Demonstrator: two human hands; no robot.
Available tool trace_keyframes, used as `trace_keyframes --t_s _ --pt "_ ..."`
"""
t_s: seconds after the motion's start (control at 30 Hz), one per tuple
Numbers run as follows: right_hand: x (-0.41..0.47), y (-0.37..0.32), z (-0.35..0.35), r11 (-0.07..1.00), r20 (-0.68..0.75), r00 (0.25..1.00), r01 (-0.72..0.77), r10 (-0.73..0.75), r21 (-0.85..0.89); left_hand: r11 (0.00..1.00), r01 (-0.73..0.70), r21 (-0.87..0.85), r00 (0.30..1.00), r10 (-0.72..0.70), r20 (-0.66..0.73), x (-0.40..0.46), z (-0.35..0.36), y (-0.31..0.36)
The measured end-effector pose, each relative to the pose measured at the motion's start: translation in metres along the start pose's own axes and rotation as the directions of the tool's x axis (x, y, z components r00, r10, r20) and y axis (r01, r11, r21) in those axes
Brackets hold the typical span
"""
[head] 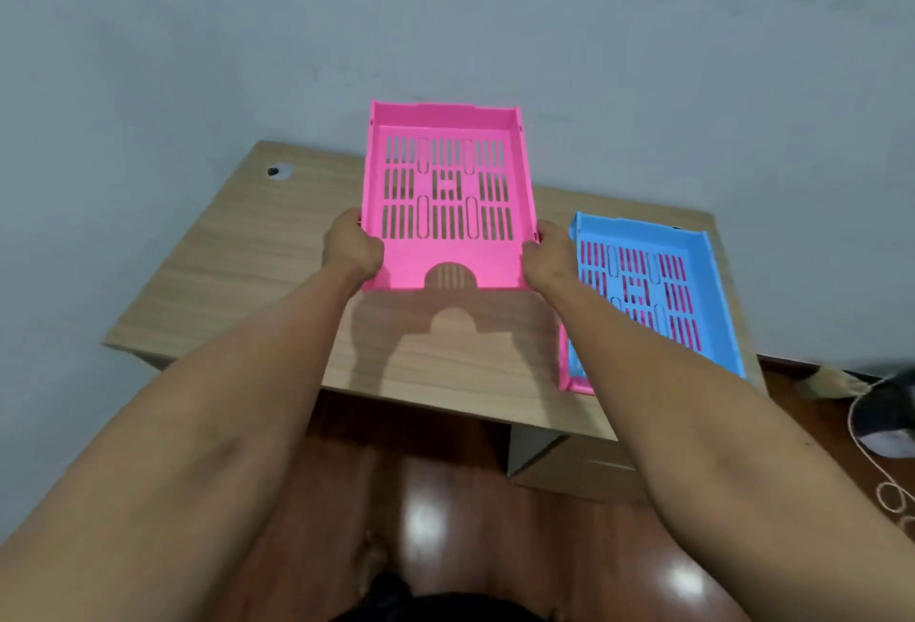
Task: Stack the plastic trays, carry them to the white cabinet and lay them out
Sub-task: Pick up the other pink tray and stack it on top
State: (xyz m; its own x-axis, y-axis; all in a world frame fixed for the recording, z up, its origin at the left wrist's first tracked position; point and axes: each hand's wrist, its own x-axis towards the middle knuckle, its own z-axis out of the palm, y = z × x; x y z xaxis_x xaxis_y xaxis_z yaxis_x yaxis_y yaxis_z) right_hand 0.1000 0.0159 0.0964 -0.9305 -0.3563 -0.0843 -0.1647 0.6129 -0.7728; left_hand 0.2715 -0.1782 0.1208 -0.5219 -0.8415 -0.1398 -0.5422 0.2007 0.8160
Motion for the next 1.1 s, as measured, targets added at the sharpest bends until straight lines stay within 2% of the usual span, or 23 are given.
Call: trace_keyframes --t_s 0.33,0.53,0.73,1.1 --pt "-0.012 0.146 -0.178 0.993 0.004 1.000 0.012 -0.011 -0.114 0.996 -0.086 0.016 0.993 0.084 0.086 -0.122 0.151 0.076" --pt "-0.024 0.197 -0.241 0.997 -0.007 0.999 -0.054 0.054 -0.053 0.997 -0.077 0.010 0.988 0.075 0.132 -0.164 0.212 0.107" --pt "-0.028 0.228 -0.263 0.993 -0.024 0.992 -0.122 0.122 -0.004 0.993 -0.086 0.079 0.981 0.071 0.180 -0.170 0.248 0.113" --pt "-0.032 0.251 -0.257 0.982 0.016 0.982 -0.190 0.190 -0.017 0.990 -0.057 0.126 0.967 0.024 0.253 -0.163 0.275 0.100"
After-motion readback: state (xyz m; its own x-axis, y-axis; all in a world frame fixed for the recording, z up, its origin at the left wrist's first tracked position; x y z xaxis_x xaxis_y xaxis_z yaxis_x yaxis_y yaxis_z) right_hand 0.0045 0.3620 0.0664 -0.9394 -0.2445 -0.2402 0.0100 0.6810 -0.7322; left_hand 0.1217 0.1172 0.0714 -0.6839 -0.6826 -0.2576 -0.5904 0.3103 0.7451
